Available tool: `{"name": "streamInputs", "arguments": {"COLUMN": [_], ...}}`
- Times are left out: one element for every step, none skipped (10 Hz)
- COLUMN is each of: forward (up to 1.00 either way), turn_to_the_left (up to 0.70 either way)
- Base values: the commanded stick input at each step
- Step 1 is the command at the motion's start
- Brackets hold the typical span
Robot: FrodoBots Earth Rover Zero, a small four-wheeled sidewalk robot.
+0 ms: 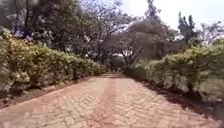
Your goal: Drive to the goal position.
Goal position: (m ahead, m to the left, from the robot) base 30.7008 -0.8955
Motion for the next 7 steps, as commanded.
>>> {"name": "streamInputs", "arguments": {"forward": [0.7, 0.7, 0.7, 0.7, 0.7, 0.7, 0.7], "turn_to_the_left": [0.0, 0.0, -0.01, -0.1, -0.2, -0.29, -0.3]}}
